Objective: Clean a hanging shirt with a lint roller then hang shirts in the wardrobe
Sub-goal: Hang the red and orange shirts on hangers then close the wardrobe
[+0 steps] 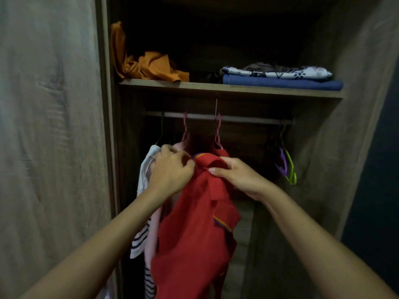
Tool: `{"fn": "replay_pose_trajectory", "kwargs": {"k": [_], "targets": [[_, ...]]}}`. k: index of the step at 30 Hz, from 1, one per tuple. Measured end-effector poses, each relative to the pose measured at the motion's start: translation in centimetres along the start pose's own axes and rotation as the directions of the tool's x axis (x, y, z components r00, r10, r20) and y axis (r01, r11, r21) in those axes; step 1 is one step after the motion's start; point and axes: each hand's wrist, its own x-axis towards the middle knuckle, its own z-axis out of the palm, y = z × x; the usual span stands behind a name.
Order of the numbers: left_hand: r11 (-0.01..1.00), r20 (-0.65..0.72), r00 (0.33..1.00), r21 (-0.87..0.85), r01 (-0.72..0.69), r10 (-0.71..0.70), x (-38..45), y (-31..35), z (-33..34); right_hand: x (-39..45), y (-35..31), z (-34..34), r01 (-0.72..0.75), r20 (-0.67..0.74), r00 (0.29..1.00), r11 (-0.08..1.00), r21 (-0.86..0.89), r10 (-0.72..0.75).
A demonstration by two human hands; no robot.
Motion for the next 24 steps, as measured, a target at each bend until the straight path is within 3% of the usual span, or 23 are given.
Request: {"fn": "replay_pose_trajectory", "kwargs": {"k": [3, 6, 9, 12, 14, 16, 18, 20, 22, 24], "targets": [[0.928, 0.185, 0.976, -0.370, -0.041, 0.116, 0.8, 1.7, -0.8, 1.0, -0.9, -0.8, 0.027, 0.007, 1.000, 0.998, -0.059, -0.027], [0.949, 0.294, 0.946, -0.311, -0.043, 0.139, 1.6, 1.9, 0.4, 1.4, -1.1, -1.6, 0.002, 0.028, 1.000, 0.997, -0.077, 0.001], [0.936, 0.357, 0.932, -0.346, 0.063, 0.070, 1.9, 1.8, 1.4, 1.3, -0.8, -2.8, -0.051, 0.079, 0.995, 0.998, -0.049, 0.054], [0.907, 0.333, 0.943, -0.387, 0.166, -0.030, 2.7, 1.6, 1.5, 0.9, -0.1, -4.8, -0.131, 0.151, 0.978, 0.987, -0.092, 0.144], [0.865, 0.285, 0.957, -0.467, 0.186, -0.052, 3.3, 1.5, 1.6, 0.8, 0.7, -6.5, -0.142, 0.167, 0.969, 0.962, -0.232, 0.183], [0.884, 0.213, 0.976, -0.464, 0.064, 0.041, 3.5, 1.1, 1.7, 0.9, 1.4, -8.3, -0.100, 0.108, 0.981, 0.896, -0.433, 0.162], [0.956, 0.223, 0.953, -0.254, -0.148, 0.207, 3.1, 1.0, 1.9, 1.1, 1.6, -10.0, -0.052, -0.025, 0.999, 0.754, -0.654, 0.047], [0.904, 0.272, 0.871, 0.011, -0.428, 0.409, 3.0, 0.9, 2.8, 1.2, 1.5, -11.0, -0.051, -0.135, 0.987, 0.644, -0.764, -0.082], [0.864, 0.253, 0.849, 0.085, -0.497, 0.463, 3.6, 1.4, 3.0, 1.2, 1.8, -11.9, -0.047, -0.138, 0.986, 0.653, -0.756, -0.089], [0.889, 0.153, 0.883, 0.054, -0.455, 0.443, 4.5, 2.4, 3.0, 1.1, 2.0, -12.6, -0.046, -0.038, 0.999, 0.800, -0.598, 0.030]]}}
